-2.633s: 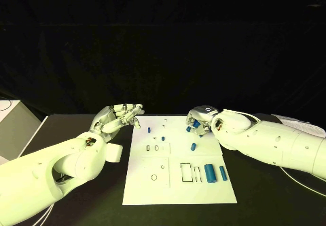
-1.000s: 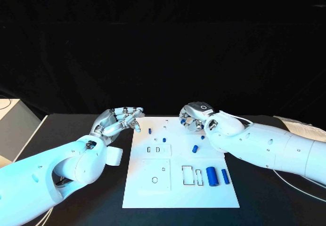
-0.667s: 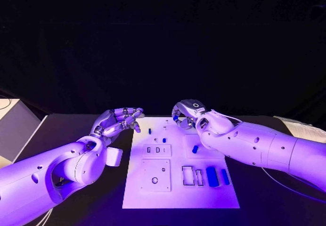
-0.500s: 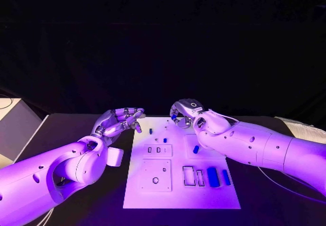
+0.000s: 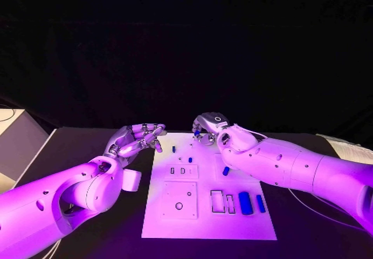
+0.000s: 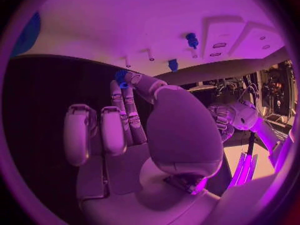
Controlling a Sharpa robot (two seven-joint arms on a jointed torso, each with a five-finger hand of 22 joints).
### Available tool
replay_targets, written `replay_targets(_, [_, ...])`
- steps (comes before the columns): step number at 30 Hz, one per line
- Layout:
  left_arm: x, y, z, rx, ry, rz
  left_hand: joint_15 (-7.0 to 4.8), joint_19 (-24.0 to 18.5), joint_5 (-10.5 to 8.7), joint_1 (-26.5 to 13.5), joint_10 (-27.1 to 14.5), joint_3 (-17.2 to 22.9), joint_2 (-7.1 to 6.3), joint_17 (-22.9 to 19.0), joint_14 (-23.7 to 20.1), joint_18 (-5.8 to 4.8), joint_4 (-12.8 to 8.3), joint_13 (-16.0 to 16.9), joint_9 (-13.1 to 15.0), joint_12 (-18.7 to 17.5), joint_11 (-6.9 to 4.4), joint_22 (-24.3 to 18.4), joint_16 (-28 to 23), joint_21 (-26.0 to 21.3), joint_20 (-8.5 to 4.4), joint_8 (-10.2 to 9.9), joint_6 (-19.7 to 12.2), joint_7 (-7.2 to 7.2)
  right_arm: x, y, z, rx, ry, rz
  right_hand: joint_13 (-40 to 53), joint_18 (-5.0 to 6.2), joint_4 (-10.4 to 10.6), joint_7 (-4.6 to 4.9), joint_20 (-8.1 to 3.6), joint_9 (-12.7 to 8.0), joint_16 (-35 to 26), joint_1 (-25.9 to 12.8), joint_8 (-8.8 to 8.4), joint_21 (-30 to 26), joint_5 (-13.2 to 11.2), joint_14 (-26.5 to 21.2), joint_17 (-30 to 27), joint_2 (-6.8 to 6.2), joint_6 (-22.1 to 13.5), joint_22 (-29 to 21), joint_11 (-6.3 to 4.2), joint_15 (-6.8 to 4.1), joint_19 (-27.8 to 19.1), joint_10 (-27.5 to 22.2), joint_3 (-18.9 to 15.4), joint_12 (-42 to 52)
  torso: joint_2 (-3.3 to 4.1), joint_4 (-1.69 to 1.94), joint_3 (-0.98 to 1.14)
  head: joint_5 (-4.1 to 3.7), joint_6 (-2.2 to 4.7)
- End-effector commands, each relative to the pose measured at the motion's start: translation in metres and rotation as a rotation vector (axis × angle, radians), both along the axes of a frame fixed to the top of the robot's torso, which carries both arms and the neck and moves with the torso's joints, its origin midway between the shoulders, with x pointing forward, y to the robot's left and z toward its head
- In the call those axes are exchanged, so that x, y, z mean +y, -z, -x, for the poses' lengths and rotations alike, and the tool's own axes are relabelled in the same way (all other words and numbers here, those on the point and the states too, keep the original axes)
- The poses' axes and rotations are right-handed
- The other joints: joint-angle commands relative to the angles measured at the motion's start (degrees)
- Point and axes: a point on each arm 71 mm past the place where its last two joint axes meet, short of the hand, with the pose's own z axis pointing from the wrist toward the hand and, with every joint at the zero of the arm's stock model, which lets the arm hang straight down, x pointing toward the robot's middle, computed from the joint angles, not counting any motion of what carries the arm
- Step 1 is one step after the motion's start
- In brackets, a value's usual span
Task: Assemble the parts on the task board
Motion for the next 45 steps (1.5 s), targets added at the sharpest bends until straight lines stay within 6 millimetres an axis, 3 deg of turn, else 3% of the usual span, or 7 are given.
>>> replay_targets(1, [-0.0040,-0.0017,0.0013,-0.008,0.024,0.006,0.03,-0.32,-0.21,0.21,-0.21,0.34,-0.31,0.08,-0.35,0.76,0.12,0.01,-0.03,0.12,-0.05,0.05,0.32,0.19,-0.07,0.30,0.18,0.12,0.0018,0.0030,-0.0005,0.020,-0.001,0.017,2.29,-0.30,-0.17,-0.03,0.06,0.08,0.28,0.53,-0.17,0.00,0.13,1.49,-0.06,0.11,-0.51,-0.06,-2.44,-0.19,0.17,2.31,0.02,0.30,0.31,0.34,-0.30,-0.17,-0.01])
replay_targets(10, [-0.0052,-0.0021,0.0018,-0.008,0.027,0.007,0.03,-0.32,-0.21,0.21,-0.21,0.34,-0.31,0.08,-0.35,0.76,0.12,0.01,-0.03,0.12,-0.05,0.05,0.32,0.19,-0.07,0.30,0.18,0.12,0.0043,0.0049,-0.0003,0.032,-0.008,0.025,2.29,-0.30,-0.17,-0.02,0.07,0.10,0.29,0.52,-0.18,0.01,0.13,1.50,-0.04,0.10,-0.53,-0.04,-2.44,-0.18,0.17,2.29,0.02,0.29,0.58,0.41,-0.52,-0.28,0.08])
replay_targets(26, [-0.0055,-0.0022,0.0019,-0.009,0.027,0.008,0.03,-0.32,-0.21,0.21,-0.21,0.34,-0.31,0.08,-0.35,0.76,0.12,0.01,-0.03,0.12,-0.05,0.05,0.32,0.19,-0.07,0.30,0.18,0.12,0.0013,0.0060,-0.0024,0.040,0.005,0.033,2.30,-0.29,-0.14,0.04,0.14,0.24,0.33,0.30,-0.25,-0.03,0.29,1.48,-0.08,-0.14,-0.75,-0.08,-2.35,-0.10,0.11,2.07,0.00,0.21,0.72,0.35,-0.55,-0.17,0.14])
replay_targets(32, [-0.0054,-0.0023,0.0019,-0.009,0.027,0.008,0.03,-0.32,-0.21,0.21,-0.21,0.34,-0.31,0.08,-0.35,0.76,0.12,0.01,-0.03,0.12,-0.05,0.05,0.32,0.19,-0.07,0.30,0.18,0.12,0.0021,0.0061,-0.0032,0.039,0.004,0.033,2.04,-0.13,0.25,0.47,0.49,0.52,0.25,-0.63,-0.88,-0.57,0.18,1.32,-0.57,-0.92,-1.99,-0.75,-1.84,0.32,-0.35,0.44,0.09,0.01,0.77,0.32,-0.54,-0.01,0.16])
replay_targets(39, [-0.0055,-0.0024,0.0020,-0.008,0.028,0.008,0.03,-0.32,-0.21,0.21,-0.21,0.34,-0.31,0.08,-0.35,0.76,0.12,0.01,-0.03,0.12,-0.05,0.05,0.32,0.19,-0.07,0.30,0.18,0.12,0.0035,0.0068,-0.0044,0.036,0.006,0.030,0.81,1.01,1.12,1.37,1.34,0.76,-1.71,-2.11,-2.43,-4.59,-0.30,0.14,-4.67,-2.61,-4.42,-6.16,-0.74,1.22,-3.13,-3.36,0.57,0.00,0.90,0.46,-0.61,0.06,0.17])
replay_targets(45, [-0.0046,-0.0025,0.0022,-0.007,0.027,0.006,0.03,-0.32,-0.21,0.21,-0.21,0.34,-0.31,0.08,-0.35,0.76,0.12,0.01,-0.03,0.12,-0.05,0.05,0.32,0.19,-0.07,0.30,0.18,0.12,0.0015,0.0073,-0.0049,0.023,0.010,0.020,-0.69,2.26,1.53,2.05,2.09,0.84,-4.29,-2.44,-3.89,-9.45,-0.75,-1.17,-9.39,-3.80,-6.49,-12.24,0.24,2.00,-6.05,-8.02,0.28,0.04,0.84,0.34,-0.61,0.25,0.06])
